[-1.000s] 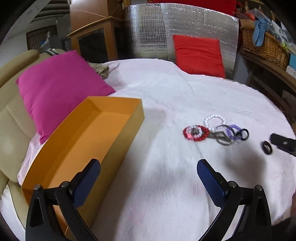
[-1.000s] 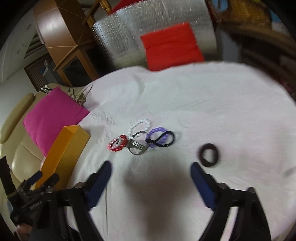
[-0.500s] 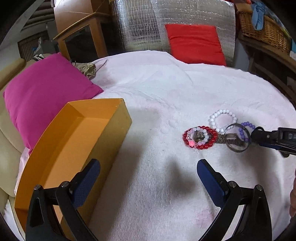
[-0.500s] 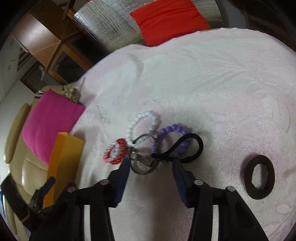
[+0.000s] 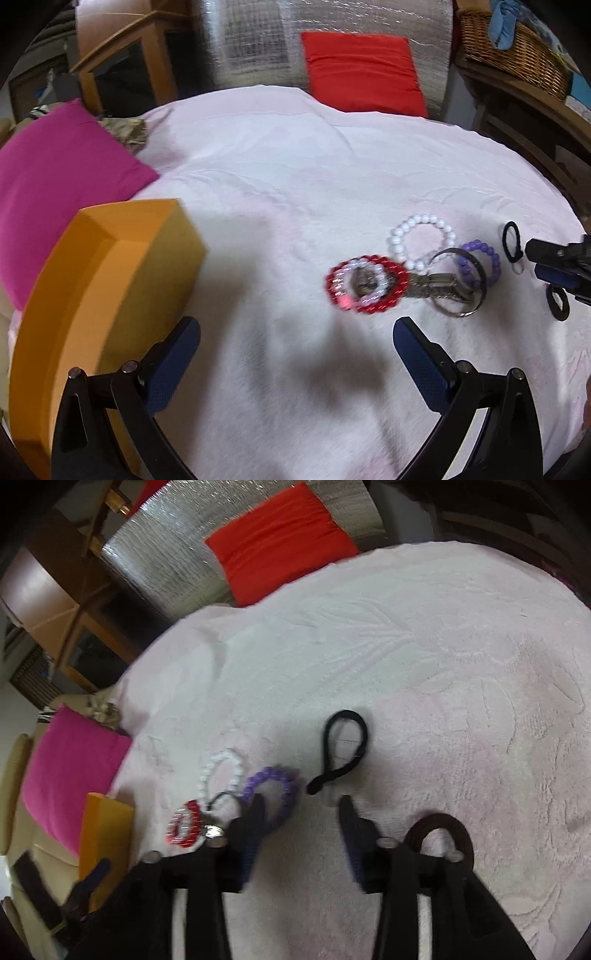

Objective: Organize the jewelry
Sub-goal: 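Reach the left gripper to the pink-white bead bracelet and close on it, then grasp the silver bangle with the right gripper while the left lifts the pink-white bracelet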

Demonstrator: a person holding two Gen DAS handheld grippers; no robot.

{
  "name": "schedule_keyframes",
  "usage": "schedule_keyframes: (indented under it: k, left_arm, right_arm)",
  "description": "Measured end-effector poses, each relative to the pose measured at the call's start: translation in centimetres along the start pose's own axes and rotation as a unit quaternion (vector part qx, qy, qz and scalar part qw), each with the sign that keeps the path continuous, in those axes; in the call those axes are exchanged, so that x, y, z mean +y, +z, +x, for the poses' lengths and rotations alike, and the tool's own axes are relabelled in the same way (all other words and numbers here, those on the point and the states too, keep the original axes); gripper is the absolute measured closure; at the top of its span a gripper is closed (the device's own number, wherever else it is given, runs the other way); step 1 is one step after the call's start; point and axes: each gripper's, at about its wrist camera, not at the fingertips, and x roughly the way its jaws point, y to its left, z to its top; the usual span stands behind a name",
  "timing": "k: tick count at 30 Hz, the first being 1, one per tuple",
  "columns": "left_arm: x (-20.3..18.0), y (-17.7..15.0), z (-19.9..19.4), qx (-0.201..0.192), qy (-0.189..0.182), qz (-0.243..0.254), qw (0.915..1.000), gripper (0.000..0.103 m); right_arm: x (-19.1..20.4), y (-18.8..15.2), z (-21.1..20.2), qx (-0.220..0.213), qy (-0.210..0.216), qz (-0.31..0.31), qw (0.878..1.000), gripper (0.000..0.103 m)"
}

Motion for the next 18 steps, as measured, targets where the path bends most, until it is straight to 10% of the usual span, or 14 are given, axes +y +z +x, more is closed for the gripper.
schedule_keyframes:
  k: [3, 13, 18]
  left_arm:
    - [-0.8, 0.8, 1.0, -0.005, -0.022, 0.016, 0.9996, 0.005]
    - [-2.0, 0.8, 4.6, 0.050, -0.114, 0.049, 0.9910, 0.087]
    - [-1.2, 0.5, 4.3, 0.051, -0.140, 0.029, 0.9884, 0.097]
  right_arm:
    - [0.4, -0.5, -0.3, 0.007, 0.042, 0.003, 0.999, 0.050]
    - [1.8, -1.9, 4.0, 0.087, 0.079, 0.034, 0.993, 0.063]
    - [1.8, -2.0, 5.7, 0.093, 0.050, 0.044, 0.993, 0.081]
